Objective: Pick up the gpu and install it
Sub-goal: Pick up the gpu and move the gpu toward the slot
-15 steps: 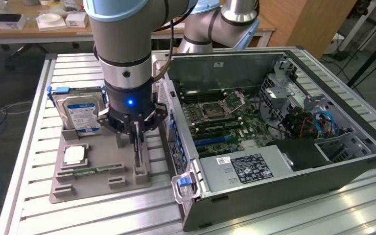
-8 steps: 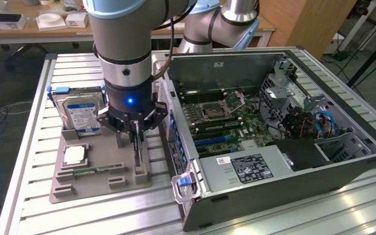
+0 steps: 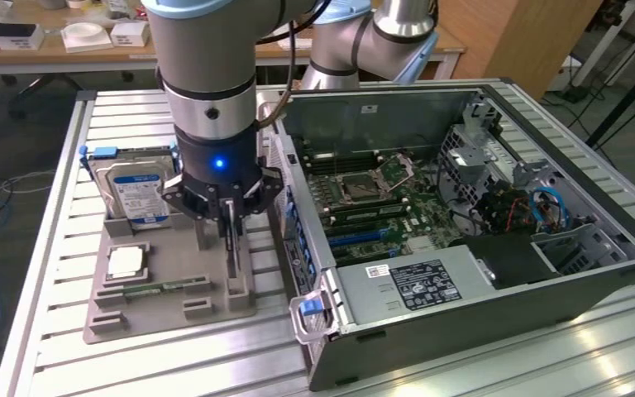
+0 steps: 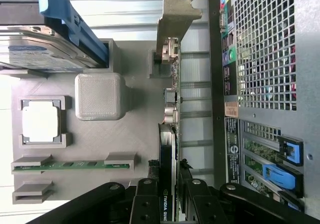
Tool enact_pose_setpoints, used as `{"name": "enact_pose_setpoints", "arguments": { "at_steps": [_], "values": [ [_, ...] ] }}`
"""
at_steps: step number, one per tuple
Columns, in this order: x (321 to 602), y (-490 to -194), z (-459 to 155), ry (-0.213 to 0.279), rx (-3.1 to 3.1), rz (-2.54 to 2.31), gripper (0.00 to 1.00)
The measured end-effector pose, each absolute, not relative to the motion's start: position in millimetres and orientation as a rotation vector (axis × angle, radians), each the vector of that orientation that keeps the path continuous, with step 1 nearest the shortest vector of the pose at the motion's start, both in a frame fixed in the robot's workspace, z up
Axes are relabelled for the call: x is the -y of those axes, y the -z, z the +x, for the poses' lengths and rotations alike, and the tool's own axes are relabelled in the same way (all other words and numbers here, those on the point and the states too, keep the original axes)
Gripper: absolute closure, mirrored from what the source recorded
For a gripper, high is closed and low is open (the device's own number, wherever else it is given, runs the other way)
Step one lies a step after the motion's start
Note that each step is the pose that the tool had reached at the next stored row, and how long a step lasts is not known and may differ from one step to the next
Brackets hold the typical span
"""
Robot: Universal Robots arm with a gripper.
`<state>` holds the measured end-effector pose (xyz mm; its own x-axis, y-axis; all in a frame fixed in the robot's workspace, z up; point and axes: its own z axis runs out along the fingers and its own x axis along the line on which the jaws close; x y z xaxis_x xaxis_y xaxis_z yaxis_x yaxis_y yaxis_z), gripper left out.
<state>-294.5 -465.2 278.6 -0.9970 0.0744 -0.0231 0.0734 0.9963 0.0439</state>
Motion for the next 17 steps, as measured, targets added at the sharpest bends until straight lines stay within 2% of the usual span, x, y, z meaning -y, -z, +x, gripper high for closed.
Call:
{"name": "enact_pose_setpoints", "arguments": {
  "at_steps": [17],
  "values": [
    [465.2,-299.2,-294.5,-0.067,-3.114,0.115,0.74]
  ]
}}
